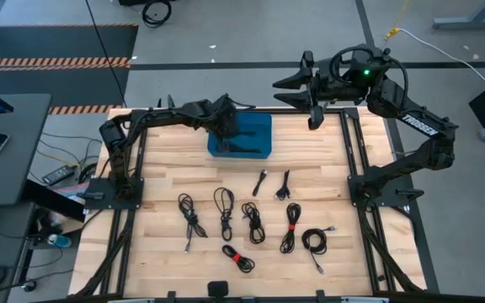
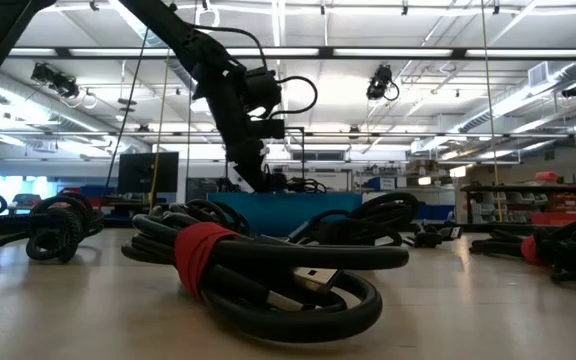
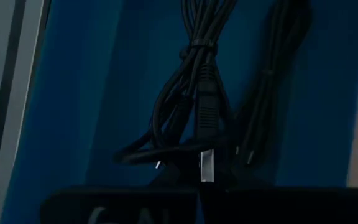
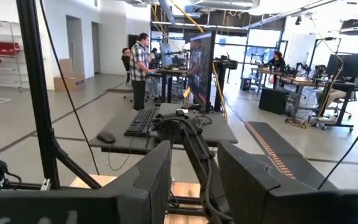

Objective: Pick and place USB-C Cables
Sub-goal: Put the black charger cable into the blue bin

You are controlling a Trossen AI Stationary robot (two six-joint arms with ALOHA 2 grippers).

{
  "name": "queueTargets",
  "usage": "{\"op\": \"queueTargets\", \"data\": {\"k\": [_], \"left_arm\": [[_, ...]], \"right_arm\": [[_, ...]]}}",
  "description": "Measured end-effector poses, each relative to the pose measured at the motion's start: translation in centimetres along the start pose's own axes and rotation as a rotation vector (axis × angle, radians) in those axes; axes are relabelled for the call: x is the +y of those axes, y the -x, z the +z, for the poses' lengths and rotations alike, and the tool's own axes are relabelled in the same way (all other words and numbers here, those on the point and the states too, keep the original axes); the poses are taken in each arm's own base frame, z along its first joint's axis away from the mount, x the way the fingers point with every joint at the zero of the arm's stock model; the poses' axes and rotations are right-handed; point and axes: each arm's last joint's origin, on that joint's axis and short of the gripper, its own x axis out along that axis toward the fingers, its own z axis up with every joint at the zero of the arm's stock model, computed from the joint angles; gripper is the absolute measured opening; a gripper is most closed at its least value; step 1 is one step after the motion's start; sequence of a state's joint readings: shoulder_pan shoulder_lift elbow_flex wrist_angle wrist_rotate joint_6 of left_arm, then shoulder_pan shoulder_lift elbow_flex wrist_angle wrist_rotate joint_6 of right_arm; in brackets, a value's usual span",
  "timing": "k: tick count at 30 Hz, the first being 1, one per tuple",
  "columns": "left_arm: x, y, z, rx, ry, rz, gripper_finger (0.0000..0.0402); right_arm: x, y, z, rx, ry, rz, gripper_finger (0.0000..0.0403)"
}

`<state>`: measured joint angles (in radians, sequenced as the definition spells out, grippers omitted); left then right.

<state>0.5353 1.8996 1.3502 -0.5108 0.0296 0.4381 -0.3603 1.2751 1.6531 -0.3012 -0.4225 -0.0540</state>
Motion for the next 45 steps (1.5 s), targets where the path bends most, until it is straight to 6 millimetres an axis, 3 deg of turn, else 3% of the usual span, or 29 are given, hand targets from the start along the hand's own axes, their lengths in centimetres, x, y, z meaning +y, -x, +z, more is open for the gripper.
{"op": "queueTargets", "data": {"k": [10,21,29,35,41,45], "left_arm": [[0.2,0.0,-0.2,-0.011,0.008,-0.044,0.0001],[0.0,0.0,-0.1,-0.011,0.014,-0.044,0.0058],[-0.1,0.5,0.0,-0.008,0.147,-0.046,0.0065],[-1.4,4.2,0.2,0.008,0.225,-0.079,0.0052],[-4.6,9.9,0.6,-0.008,0.344,-0.119,0.0007],[-7.2,12.9,0.3,0.016,0.403,-0.155,0.0011]], "right_arm": [[0.0,0.0,0.0,0.000,-0.007,0.000,0.0139],[0.0,0.0,0.0,0.000,-0.007,0.000,0.0139],[0.0,0.0,0.0,0.000,-0.007,0.000,0.0139],[0.0,0.0,0.0,0.002,-0.008,0.000,0.0139],[0.0,0.0,-0.1,0.015,-0.008,0.001,0.0139],[0.0,0.0,-0.3,0.028,0.013,0.002,0.0139]]}}
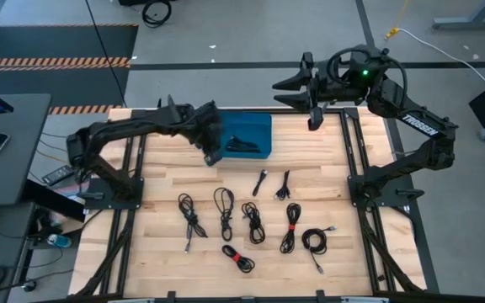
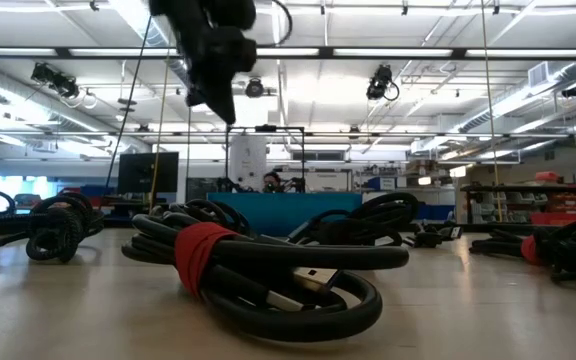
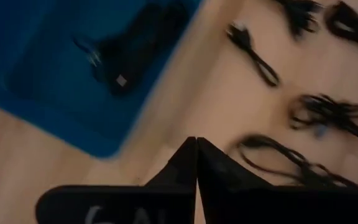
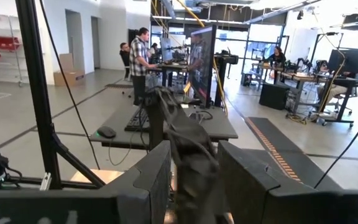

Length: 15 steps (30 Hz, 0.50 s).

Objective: Pick and place USB-C Cables
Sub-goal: Put the black charger cable into the blue bin

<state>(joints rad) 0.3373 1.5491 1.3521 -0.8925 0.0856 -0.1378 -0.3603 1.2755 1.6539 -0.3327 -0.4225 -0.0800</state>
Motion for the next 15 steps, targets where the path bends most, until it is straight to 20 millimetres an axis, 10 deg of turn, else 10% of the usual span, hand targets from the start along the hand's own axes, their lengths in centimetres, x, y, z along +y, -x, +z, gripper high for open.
{"op": "queueTargets", "data": {"k": [15], "left_arm": [[-7.7,1.6,-5.4,0.178,0.301,0.227,0.0120]], "right_arm": [[0.1,0.0,-0.8,0.077,0.020,0.009,0.0139]]}}
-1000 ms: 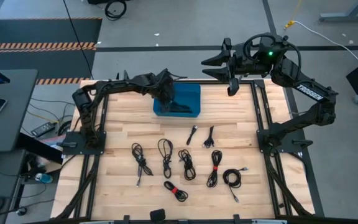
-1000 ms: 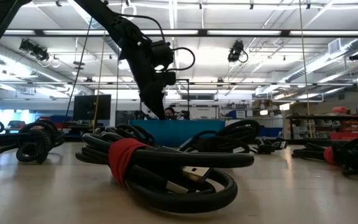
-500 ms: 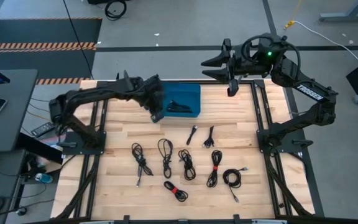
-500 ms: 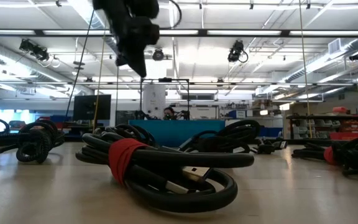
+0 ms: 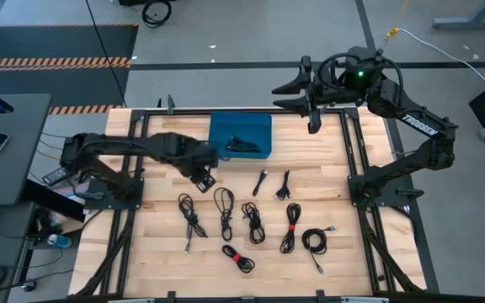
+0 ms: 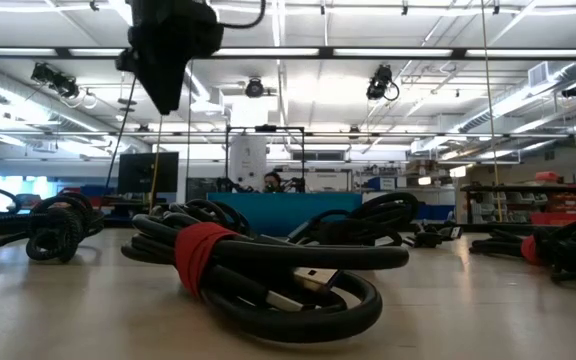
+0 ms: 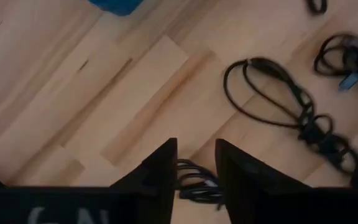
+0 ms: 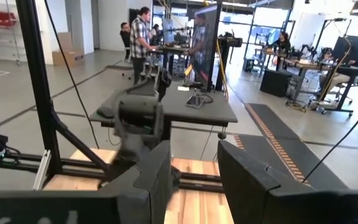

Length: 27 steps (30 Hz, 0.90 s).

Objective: Pick and place USB-C Cables
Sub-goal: Put the black charger cable into the blue bin

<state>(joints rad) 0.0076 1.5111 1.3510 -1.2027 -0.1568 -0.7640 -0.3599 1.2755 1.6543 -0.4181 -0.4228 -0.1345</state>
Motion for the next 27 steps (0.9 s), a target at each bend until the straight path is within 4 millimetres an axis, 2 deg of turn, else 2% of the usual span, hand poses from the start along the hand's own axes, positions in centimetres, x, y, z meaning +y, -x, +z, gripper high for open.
{"op": "queueTargets", "data": {"k": [7,12,20,27], "left_arm": [[-2.4,0.6,-2.6,-0.004,0.205,-0.019,0.0177],[-3.6,1.1,-5.2,0.032,0.352,0.008,0.0202],[-5.6,1.9,-9.3,0.064,0.645,0.028,0.0199],[-7.9,0.0,-11.3,0.143,0.706,0.087,0.0193]], "right_arm": [[0.0,0.0,-0.3,0.032,0.031,0.005,0.0139],[0.1,0.0,-0.6,0.053,0.028,0.008,0.0139],[0.1,0.0,-0.6,0.056,0.027,0.009,0.0139],[0.1,0.0,-0.6,0.056,0.036,0.009,0.0139]]}}
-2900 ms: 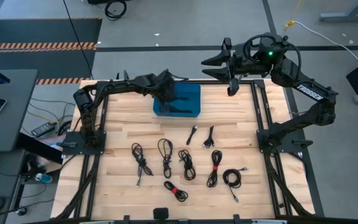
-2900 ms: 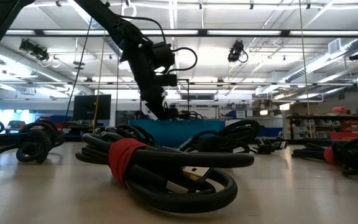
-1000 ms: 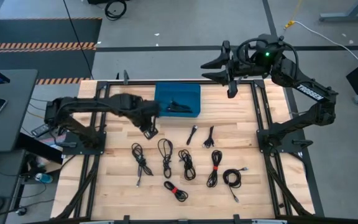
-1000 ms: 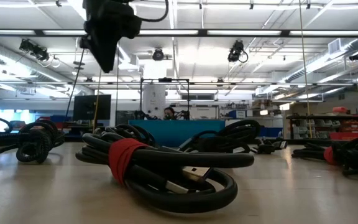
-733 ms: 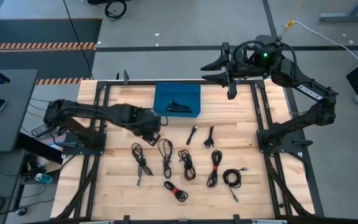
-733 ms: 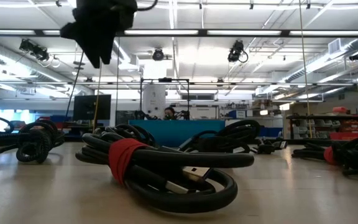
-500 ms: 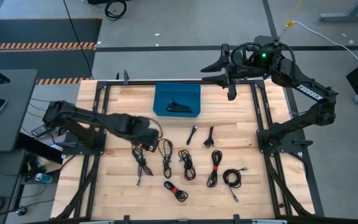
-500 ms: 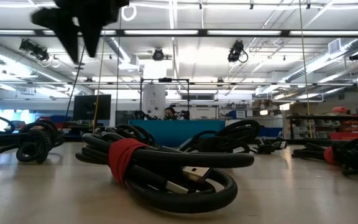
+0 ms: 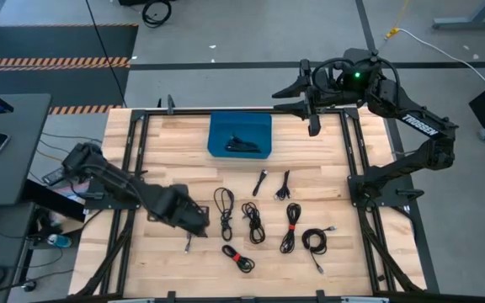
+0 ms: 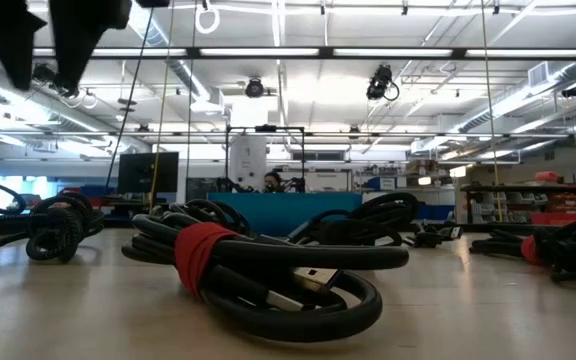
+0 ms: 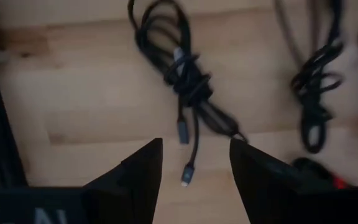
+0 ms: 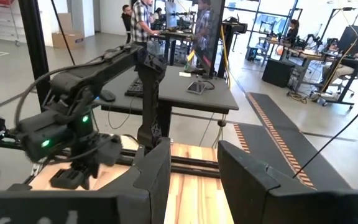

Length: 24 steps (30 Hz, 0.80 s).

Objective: Pick and place USB-C Cables
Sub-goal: Put the black charger cable into the blue bin

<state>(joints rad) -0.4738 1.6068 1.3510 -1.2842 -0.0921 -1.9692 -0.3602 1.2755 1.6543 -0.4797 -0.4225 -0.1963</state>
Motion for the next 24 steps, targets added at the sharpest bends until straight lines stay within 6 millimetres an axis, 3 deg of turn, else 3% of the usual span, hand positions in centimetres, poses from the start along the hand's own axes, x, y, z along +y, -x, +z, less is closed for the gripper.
{"op": "queueTargets", "data": {"k": [12,24], "left_arm": [[-2.2,-4.0,-1.5,0.012,0.023,0.082,0.0206],[-2.3,-6.9,-1.5,0.005,-0.044,0.051,0.0206]], "right_arm": [[0.0,0.0,0.0,0.000,0.024,0.000,0.0139],[0.0,0.0,-0.2,0.018,-0.003,0.004,0.0139]]}}
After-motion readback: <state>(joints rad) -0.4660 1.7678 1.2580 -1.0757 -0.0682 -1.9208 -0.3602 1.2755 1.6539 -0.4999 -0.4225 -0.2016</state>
